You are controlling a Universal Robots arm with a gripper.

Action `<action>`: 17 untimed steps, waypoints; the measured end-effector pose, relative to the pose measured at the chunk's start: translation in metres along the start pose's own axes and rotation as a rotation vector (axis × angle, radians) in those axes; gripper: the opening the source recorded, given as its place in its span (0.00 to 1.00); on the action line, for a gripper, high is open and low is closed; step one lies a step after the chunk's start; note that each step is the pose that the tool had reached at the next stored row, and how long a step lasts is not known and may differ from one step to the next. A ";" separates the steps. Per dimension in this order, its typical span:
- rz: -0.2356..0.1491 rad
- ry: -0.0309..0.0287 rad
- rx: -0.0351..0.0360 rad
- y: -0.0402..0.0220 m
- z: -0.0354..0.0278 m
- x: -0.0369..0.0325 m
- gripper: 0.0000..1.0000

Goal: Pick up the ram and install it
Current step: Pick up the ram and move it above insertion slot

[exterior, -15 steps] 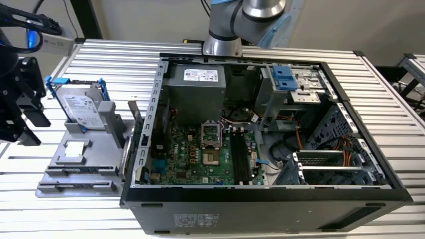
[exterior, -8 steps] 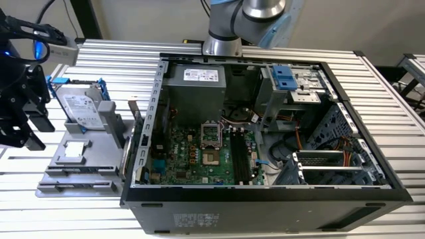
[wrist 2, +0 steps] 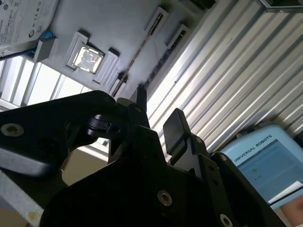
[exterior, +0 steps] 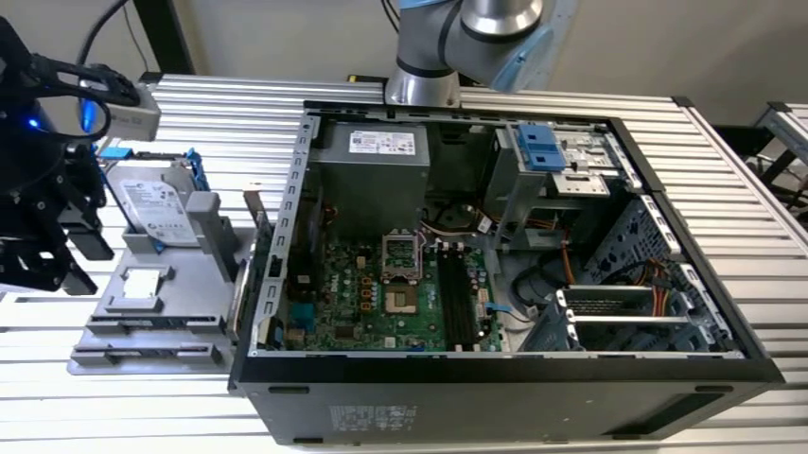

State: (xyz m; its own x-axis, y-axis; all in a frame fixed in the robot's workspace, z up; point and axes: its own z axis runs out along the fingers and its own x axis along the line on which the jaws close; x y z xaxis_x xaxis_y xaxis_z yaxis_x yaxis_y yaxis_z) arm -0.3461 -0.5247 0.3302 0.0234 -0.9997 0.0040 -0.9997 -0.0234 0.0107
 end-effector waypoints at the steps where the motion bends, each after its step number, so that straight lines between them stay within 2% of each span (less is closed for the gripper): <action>1: 0.000 -0.0001 0.0000 -0.0002 0.0015 0.0000 1.00; 6: 0.000 0.0000 0.0000 -0.0009 0.0074 -0.0001 1.00; 17: 0.000 -0.0003 0.0004 -0.0010 0.0101 0.0000 1.00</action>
State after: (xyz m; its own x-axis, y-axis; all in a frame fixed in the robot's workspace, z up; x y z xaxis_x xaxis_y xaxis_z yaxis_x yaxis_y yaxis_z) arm -0.3453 -0.5247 0.3201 0.0234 -0.9997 0.0036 -0.9997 -0.0234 0.0103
